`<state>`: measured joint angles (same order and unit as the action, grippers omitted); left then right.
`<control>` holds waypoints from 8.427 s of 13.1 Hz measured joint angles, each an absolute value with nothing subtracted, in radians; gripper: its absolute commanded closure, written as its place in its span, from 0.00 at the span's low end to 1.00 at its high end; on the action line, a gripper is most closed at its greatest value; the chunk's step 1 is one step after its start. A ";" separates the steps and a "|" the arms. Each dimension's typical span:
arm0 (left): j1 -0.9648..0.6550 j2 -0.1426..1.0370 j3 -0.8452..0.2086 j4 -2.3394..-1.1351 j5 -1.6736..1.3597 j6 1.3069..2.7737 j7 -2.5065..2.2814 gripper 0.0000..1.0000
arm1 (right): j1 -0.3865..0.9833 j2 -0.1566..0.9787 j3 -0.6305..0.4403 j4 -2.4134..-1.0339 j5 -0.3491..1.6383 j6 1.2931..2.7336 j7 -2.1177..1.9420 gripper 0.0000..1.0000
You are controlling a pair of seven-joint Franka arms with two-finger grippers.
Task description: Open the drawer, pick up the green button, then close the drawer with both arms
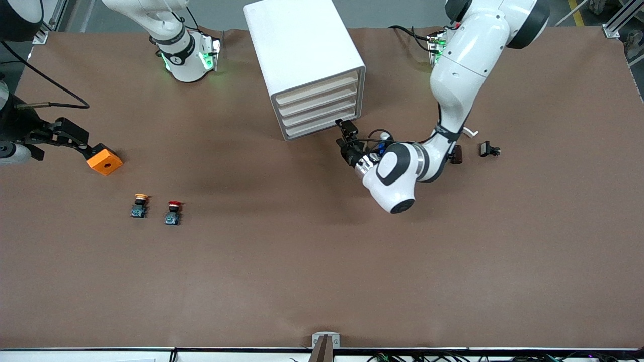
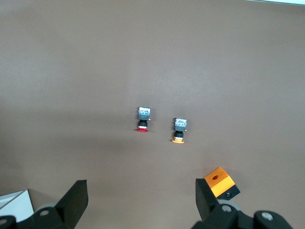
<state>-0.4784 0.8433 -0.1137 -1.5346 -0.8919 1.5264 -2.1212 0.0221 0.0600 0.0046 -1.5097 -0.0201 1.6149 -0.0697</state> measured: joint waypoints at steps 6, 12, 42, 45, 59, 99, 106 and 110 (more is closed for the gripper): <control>-0.534 0.898 -0.114 -1.536 -0.942 1.520 -2.123 0.48 | 0.023 0.060 0.005 -1.510 -0.020 1.615 -0.070 0.00; -0.579 0.904 -0.114 -1.536 -0.962 1.518 -2.154 0.71 | 0.048 0.061 0.010 -1.509 -0.020 1.615 -0.070 0.00; -0.254 0.880 -0.057 -1.241 -0.789 1.595 -2.144 0.00 | 0.738 0.386 0.025 -1.485 0.098 1.816 1.305 0.00; -0.135 0.825 -0.054 -1.194 -0.747 1.593 -2.055 0.00 | 0.767 0.454 0.025 -1.485 0.101 1.861 1.358 0.00; -0.034 0.624 -0.058 -1.187 -0.288 1.593 -1.391 0.00 | 0.839 0.618 0.025 -1.485 0.175 1.953 1.506 0.00; -0.173 0.355 -0.345 -1.871 -0.079 2.224 -0.630 0.00 | 0.461 0.560 -0.014 -1.315 0.039 1.589 0.515 0.69; -0.323 0.541 -0.346 -1.873 -0.048 2.336 -0.876 0.00 | 0.338 0.585 -0.016 -1.529 0.016 1.884 0.210 0.69; -0.372 0.587 -0.348 -1.873 -0.048 2.335 -0.994 0.00 | 0.280 0.608 -0.018 -1.581 0.001 1.965 0.200 0.68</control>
